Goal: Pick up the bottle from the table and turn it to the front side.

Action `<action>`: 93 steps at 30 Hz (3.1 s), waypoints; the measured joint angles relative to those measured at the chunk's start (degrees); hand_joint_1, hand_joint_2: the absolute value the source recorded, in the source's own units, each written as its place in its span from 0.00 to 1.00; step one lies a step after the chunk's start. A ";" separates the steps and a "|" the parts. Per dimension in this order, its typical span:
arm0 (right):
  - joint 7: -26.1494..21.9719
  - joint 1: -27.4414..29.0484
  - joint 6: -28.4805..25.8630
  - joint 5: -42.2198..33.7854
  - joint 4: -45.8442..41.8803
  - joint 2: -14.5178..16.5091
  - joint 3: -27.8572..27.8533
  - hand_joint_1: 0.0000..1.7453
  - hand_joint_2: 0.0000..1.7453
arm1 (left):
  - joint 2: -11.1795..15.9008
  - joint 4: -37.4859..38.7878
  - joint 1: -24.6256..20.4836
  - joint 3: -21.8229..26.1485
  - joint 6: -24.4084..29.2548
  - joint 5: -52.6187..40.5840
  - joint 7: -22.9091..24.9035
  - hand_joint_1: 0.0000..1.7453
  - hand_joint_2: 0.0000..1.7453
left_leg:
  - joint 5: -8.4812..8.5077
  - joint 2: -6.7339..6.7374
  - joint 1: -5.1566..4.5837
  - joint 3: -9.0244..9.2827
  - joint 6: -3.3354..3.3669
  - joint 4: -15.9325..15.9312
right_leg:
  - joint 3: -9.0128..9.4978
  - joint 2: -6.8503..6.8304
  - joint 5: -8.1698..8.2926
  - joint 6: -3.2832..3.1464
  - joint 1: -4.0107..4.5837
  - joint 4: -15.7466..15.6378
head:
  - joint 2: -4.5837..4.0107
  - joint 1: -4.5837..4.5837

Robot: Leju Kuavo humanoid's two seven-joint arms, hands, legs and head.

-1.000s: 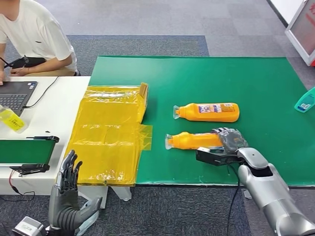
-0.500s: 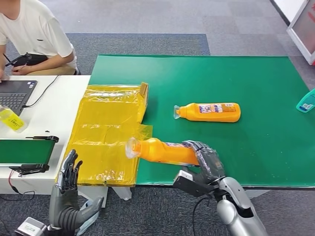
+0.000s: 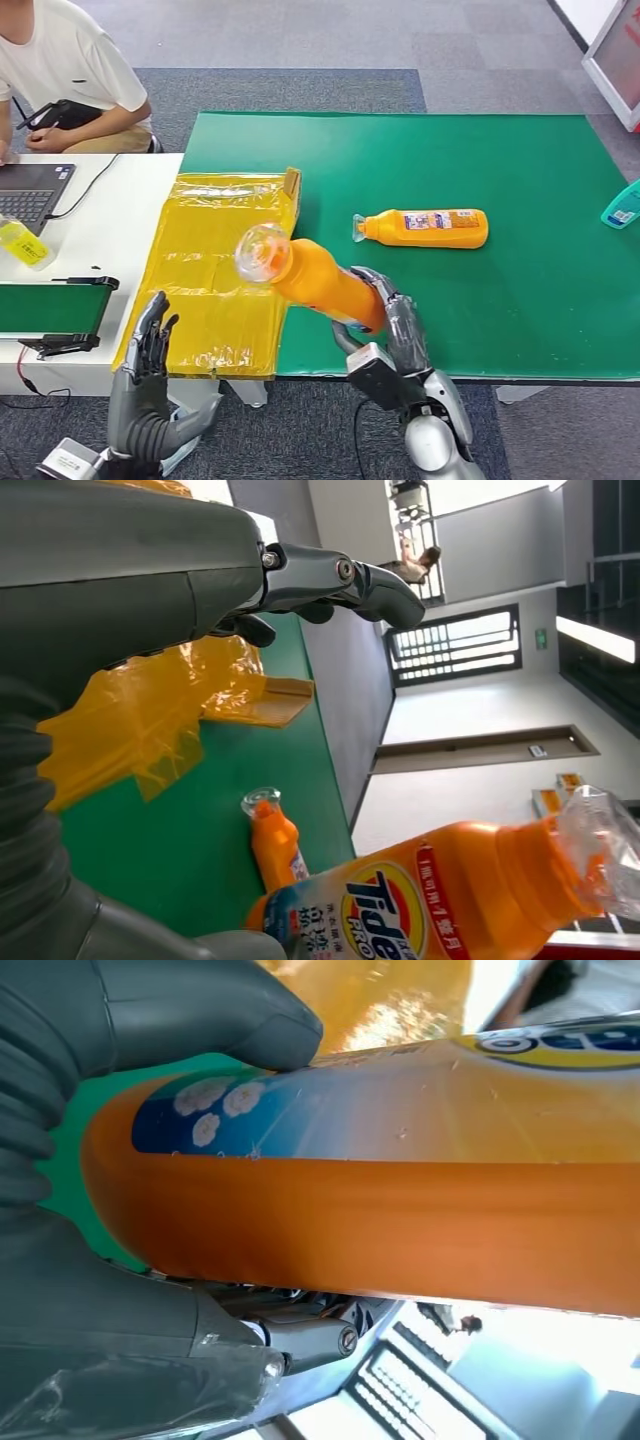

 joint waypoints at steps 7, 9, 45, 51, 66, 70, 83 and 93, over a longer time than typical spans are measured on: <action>-6.61 3.56 -10.51 6.66 -0.35 2.58 3.49 1.00 1.00 | 1.53 -0.86 -2.51 -4.13 3.72 -1.93 0.74 0.00 1.00 | -0.03 0.00 0.00 0.00 0.00 0.00 | 0.00 0.00 -0.05 -0.03 0.01 0.00 | 0.00 0.01; -7.29 4.36 -12.28 8.45 -1.10 2.46 5.30 1.00 1.00 | 2.21 -0.87 -3.21 -5.58 4.75 -1.57 0.88 0.00 1.00 | -0.05 0.00 0.00 -0.01 0.00 0.00 | -0.01 0.00 -0.07 -0.01 0.01 0.00 | 0.00 0.01; -0.38 -1.71 -28.57 25.89 4.13 -1.65 17.63 1.00 1.00 | 9.88 4.26 -12.48 -22.26 9.12 2.82 3.27 1.00 1.00 | -0.05 0.00 0.00 0.00 -0.01 0.00 | 0.02 0.00 -0.06 -0.03 -0.01 0.00 | 0.00 0.01; 0.73 -1.82 -28.55 26.37 4.99 -1.65 17.64 1.00 1.00 | 9.85 4.16 -12.65 -22.35 10.12 0.02 4.21 1.00 1.00 | -0.05 0.00 0.00 0.00 -0.01 0.00 | 0.02 0.00 -0.06 -0.03 -0.01 0.00 | 0.00 0.01; 6.71 -4.43 -15.90 23.14 13.85 -0.61 17.36 0.00 1.00 | 9.52 2.81 -9.74 -19.91 9.26 7.92 0.17 1.00 1.00 | -0.10 0.04 0.01 0.02 -0.09 -0.02 | 0.02 0.05 -0.06 -0.05 0.03 0.01 | 0.00 0.01; 5.71 -6.00 -12.72 19.53 21.10 0.56 16.52 0.00 1.00 | 8.65 0.18 -7.02 -15.88 7.88 10.49 -2.23 1.00 1.00 | -0.06 0.07 0.03 0.02 -0.09 -0.01 | -0.02 0.05 -0.07 -0.06 0.06 0.01 | 0.00 -0.02; 1.36 -6.01 -8.18 14.48 29.48 1.67 13.37 0.00 1.00 | 2.59 -11.33 -11.61 2.13 40.90 -38.56 2.41 1.00 1.00 | -0.02 0.00 0.03 0.01 -0.10 -0.01 | -0.01 -0.03 -0.05 -0.09 0.06 0.03 | 0.00 0.01; -2.69 -7.23 -5.62 10.51 28.19 2.30 14.59 0.00 1.00 | 9.12 8.12 -28.42 5.20 36.92 -71.12 23.25 1.00 1.00 | 0.21 0.00 0.03 0.01 -0.19 -0.01 | -0.08 -0.02 0.18 -0.20 0.06 0.04 | 0.00 0.01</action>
